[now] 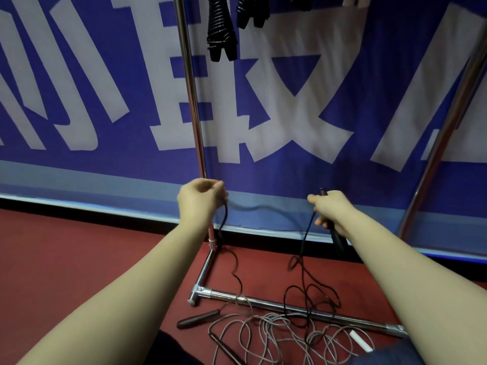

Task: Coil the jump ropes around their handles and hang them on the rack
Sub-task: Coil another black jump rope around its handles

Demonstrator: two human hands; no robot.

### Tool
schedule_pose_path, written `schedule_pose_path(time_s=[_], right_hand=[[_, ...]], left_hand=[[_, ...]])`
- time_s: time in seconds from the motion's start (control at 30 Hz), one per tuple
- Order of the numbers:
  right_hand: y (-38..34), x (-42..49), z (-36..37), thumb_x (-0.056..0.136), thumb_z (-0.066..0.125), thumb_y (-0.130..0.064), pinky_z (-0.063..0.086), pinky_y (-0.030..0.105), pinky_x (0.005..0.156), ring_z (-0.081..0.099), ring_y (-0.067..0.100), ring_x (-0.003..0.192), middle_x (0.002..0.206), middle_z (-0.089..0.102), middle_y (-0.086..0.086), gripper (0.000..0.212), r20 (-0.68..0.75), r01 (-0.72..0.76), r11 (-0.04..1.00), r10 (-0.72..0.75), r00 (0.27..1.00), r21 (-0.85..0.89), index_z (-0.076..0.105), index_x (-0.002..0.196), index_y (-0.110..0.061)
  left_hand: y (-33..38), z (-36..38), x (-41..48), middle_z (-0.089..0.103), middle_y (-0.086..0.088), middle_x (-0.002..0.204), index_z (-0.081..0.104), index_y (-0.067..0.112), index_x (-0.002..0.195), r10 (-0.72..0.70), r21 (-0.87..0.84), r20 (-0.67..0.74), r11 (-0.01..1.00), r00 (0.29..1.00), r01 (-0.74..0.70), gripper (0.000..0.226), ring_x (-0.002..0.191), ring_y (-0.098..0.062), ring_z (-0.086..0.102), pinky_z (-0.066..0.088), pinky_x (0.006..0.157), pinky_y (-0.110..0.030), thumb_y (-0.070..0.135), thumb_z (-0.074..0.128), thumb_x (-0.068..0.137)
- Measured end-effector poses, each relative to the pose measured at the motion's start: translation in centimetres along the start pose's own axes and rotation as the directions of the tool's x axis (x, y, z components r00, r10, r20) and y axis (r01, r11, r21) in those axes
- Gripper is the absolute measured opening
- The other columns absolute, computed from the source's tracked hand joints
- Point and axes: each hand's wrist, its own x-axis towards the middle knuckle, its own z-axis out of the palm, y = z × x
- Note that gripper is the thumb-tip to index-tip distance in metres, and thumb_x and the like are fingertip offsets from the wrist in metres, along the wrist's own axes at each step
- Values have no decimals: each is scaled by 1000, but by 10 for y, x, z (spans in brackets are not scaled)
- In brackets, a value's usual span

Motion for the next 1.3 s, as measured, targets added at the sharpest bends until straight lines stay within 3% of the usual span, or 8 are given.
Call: schedule_pose_path(time_s=[0.13, 0.23, 0.43, 0.53, 0.7, 0.93, 1.13, 1.3], right_hand=[[-18, -20, 7, 97, 57, -21, 30, 20, 37, 38, 10, 36, 78, 71, 12, 25, 298, 84, 991, -112, 948, 103, 68, 95, 1], [-32, -42, 17, 96, 60, -27, 30, 20, 39, 37, 10, 39, 94, 76, 11, 28, 530, 125, 987, -159, 833, 100, 69, 101, 0], [-36, -59, 35, 94, 57, -45, 30, 21, 39, 33, 9, 36, 82, 70, 13, 42, 721, 201, 976, -196, 665, 81, 63, 100, -4], [-38, -47, 24, 98, 58, -29, 27, 19, 37, 32, 7, 35, 56, 52, -2, 22, 551, 218, 966, -257, 794, 137, 64, 90, -9], [-35, -19, -5, 96, 61, -22, 28, 19, 37, 33, 8, 37, 57, 49, -1, 20, 58, 232, 861, -289, 956, 452, 62, 80, -11], [-32, -2, -33, 99, 56, -24, 37, 19, 41, 44, 5, 39, 62, 53, -1, 17, -419, 392, 671, -132, 898, 629, 58, 86, -13], [-1, 15, -31, 93, 58, -19, 32, 17, 34, 45, 11, 33, 75, 69, 6, 16, -293, 124, 975, -65, 954, 186, 65, 85, -7], [5, 2, -22, 95, 57, -20, 40, 23, 37, 54, 22, 42, 58, 56, 12, 21, -165, -56, 990, 34, 986, -132, 49, 84, -4]], left_hand=[[1, 0, -4, 71, -13, 75, 73, 8, 83, 198, 422, 49, 884, 979, -201, 11, 76, -28, 71, 59, 72, -38, 11, 66, 91], [5, 8, -14, 71, -8, 91, 73, 18, 97, 363, 842, 320, 315, 875, -438, 18, 89, -34, 65, 43, 64, -33, 18, 54, 96], [16, 27, -25, 42, 5, 81, 60, 26, 97, 328, 767, 631, -127, 703, -629, 7, 89, -19, 58, 25, 69, -28, 28, 61, 90], [4, 22, -15, 47, 4, 63, 64, 20, 74, 517, 726, 532, 129, 670, -676, 15, 70, -30, 57, 25, 65, -30, 15, 68, 87], [-11, 7, -14, 60, 0, 65, 69, 17, 83, -214, 509, 698, 820, 683, -264, 13, 66, -18, 55, 40, 66, -29, 26, 66, 93], [-52, -9, -15, 69, 2, 97, 69, 16, 100, -845, 802, 515, 414, 147, -430, 17, 79, -5, 64, 46, 89, -28, 7, 56, 95], [-36, -14, -2, 70, -7, 82, 63, 10, 85, -506, 778, 573, 584, 645, -232, 23, 58, -14, 58, 48, 55, -20, 5, 45, 99], [-10, 0, -17, 66, -6, 72, 60, 4, 88, -348, 281, 604, 935, 717, 216, 16, 59, -14, 59, 52, 64, -25, 8, 52, 101]])
